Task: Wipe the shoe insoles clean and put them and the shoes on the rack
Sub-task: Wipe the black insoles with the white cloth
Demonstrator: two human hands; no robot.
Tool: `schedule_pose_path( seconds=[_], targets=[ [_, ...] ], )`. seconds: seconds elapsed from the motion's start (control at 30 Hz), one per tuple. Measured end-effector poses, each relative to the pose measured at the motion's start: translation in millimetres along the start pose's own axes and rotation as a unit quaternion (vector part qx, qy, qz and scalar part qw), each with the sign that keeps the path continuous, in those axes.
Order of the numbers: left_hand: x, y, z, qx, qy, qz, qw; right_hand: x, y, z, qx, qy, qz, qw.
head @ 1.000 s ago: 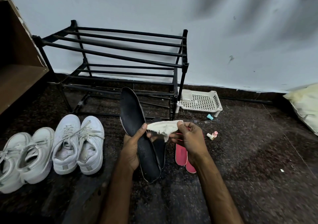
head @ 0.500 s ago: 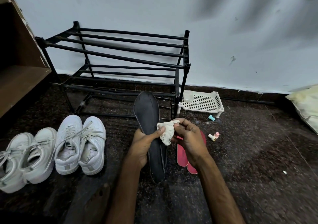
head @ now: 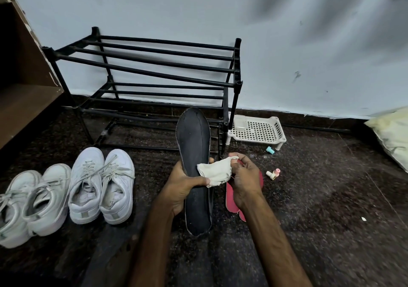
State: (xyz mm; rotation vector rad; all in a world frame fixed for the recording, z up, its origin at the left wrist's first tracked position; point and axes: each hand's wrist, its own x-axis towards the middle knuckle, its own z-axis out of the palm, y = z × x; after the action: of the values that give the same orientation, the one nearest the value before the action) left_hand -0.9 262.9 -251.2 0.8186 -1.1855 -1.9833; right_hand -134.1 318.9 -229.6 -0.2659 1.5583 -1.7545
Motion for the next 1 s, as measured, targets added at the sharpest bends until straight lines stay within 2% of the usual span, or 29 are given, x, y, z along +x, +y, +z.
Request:
schedule_pose_path(
  seconds=[0.1, 0.2, 0.27, 0.37, 0.5, 0.63, 0.7, 0.73, 0.8, 0.83, 0.9, 0.93, 0.97, 1.0],
  targets=[
    [2, 1, 2, -0.004, 0.023, 0.015, 1.0, -8, -5, -4, -0.018, -0.062, 0.071, 0.995],
    [5, 2, 5, -0.003, 0.054, 0.029, 0.998, -15, -11, -12, -0.036, -0.151, 0.173, 0.973],
    [5, 2, 5, -0.015, 0.062, 0.034, 0.997, -15, -12, -15, -0.022, -0.186, 0.185, 0.965],
    [3, 3, 5, -0.05, 0.054, 0.031, 0.997, -12, -12, -16, -0.009, -0.151, 0.148, 0.977],
    [6, -3, 8, -0.067, 0.076, 0.024, 0.995, -10, -13, -15, 0.086, -0.136, 0.176, 0.971],
    [7, -4, 12, -0.079, 0.097, 0.026, 0.992, -10, -14, -9, 0.103, -0.068, 0.174, 0.977],
    [4, -2, 13, -0.114, 0.095, 0.016, 0.989, -7, -17, -6, 0.091, -0.007, 0.107, 0.99],
    [2, 0, 14, -0.133, 0.088, 0.003, 0.987, -6, -18, -4, 0.077, 0.028, 0.046, 0.996],
    [0, 3, 14, -0.148, 0.068, -0.035, 0.986, -9, -19, 1, -0.022, 0.082, -0.141, 0.986],
    [0, 3, 14, -0.158, 0.047, -0.056, 0.985, -14, -18, 5, -0.125, 0.088, -0.255, 0.955],
    [-1, 6, 18, -0.21, 0.026, -0.067, 0.975, -26, -10, 16, -0.327, 0.017, -0.433, 0.84],
    [1, 8, 19, -0.234, 0.037, -0.06, 0.97, -30, -1, 22, -0.392, -0.055, -0.459, 0.795],
    [4, 9, 19, -0.248, 0.054, -0.052, 0.966, -35, 9, 26, -0.436, -0.124, -0.456, 0.766],
    [7, 11, 16, -0.258, 0.073, -0.046, 0.962, -39, 18, 29, -0.45, -0.176, -0.439, 0.758]
  ],
)
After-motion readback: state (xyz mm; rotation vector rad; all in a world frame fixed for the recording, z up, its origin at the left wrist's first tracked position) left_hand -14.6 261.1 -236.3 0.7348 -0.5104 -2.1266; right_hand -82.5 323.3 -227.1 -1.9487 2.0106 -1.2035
